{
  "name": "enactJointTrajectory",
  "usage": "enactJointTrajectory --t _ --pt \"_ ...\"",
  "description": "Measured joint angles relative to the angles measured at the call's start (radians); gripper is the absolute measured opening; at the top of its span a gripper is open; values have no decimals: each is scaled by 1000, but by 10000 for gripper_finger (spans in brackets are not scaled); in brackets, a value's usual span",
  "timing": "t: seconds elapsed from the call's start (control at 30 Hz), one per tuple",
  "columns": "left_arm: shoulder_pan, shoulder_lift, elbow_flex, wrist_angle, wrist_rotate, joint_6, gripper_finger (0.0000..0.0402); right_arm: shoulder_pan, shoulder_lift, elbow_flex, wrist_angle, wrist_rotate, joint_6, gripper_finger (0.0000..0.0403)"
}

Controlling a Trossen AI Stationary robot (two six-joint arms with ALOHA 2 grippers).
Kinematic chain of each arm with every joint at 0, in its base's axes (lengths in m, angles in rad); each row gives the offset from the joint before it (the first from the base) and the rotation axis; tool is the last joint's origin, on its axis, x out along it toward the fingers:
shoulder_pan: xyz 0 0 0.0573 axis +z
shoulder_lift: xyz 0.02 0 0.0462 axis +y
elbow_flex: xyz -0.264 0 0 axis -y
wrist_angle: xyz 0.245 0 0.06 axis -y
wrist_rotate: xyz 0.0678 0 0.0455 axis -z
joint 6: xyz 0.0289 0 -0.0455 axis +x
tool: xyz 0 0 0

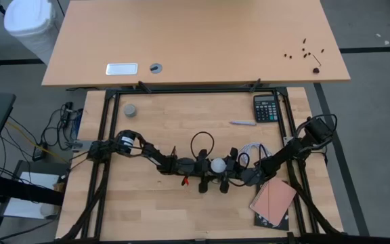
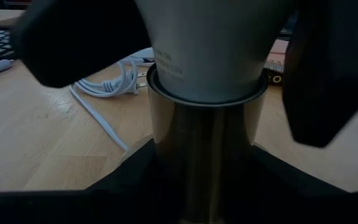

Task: Screw lightbulb
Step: Remove the lightbulb from the bronze lamp socket

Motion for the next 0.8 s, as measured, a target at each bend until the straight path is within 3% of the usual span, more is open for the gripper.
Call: enactJointTrajectory --t 0.23,0.4,0.8 --pt "0 0 0 0 0 5 189 0 0 0 3 -9 -10 215" --pt "-3 0 0 -1 7 26 189 -4 0 0 11 -79 -62 214" --pt "-3 0 0 -12 40 47 189 -75 -3 -99 166 -369 -76 198"
